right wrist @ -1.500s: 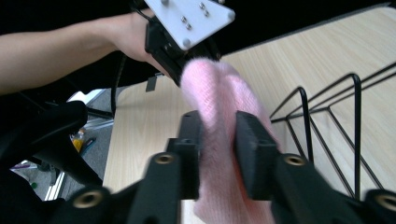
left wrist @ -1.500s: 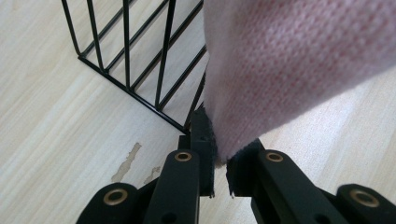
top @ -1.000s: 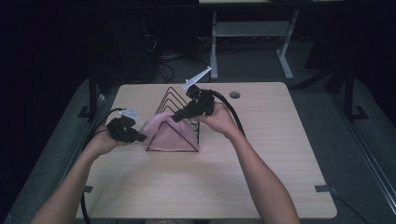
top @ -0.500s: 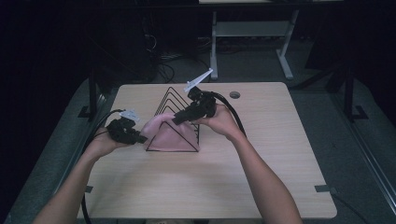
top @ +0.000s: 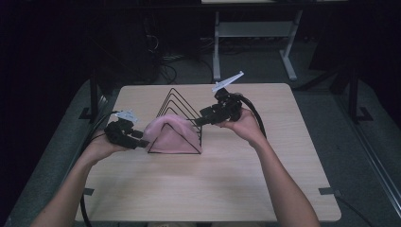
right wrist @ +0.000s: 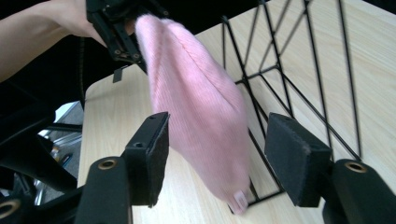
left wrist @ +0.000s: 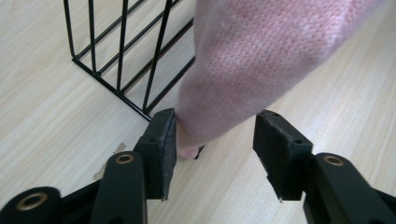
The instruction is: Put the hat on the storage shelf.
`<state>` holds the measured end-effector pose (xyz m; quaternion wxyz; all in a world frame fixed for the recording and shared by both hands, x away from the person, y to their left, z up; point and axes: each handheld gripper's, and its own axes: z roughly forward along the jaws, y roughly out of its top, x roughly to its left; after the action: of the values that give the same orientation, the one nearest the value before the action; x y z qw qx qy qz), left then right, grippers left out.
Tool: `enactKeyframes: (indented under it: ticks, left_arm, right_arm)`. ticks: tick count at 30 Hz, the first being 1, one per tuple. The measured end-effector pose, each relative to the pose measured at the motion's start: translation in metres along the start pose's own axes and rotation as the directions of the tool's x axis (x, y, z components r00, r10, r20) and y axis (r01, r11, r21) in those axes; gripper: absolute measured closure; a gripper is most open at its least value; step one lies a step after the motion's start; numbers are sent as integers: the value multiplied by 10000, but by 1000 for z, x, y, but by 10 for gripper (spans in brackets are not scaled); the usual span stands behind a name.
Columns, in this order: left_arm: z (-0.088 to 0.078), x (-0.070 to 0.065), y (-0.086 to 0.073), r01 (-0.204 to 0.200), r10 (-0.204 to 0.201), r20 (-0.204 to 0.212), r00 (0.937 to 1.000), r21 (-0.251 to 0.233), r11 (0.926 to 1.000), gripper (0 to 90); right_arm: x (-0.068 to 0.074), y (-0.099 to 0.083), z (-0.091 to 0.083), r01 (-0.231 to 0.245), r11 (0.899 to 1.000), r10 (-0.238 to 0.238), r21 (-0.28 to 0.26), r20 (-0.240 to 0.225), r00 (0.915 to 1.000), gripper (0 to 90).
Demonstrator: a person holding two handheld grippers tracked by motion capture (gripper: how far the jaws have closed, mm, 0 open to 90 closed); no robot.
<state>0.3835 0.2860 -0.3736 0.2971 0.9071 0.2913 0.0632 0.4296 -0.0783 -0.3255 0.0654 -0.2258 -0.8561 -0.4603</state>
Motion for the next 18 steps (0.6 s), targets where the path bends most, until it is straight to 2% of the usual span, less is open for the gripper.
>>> enactKeyframes:
  ticks: [9,14,18]
  left_arm:
    - [-6,-6,-1,-7,7,-50,10000,-95,10000,427]
    - [-7,-6,-7,178,-179,-87,9998,-87,9998,408]
    - [-8,-6,-15,488,-489,-21,9988,-170,9987,388]
  right_arm:
    - [-9,-23,-23,-336,9992,349,-208,645,9973,341]
    - [-15,-40,-37,-658,9974,683,-292,934,9933,329]
    - [-19,-55,-46,-918,9951,957,-379,1177,9884,315]
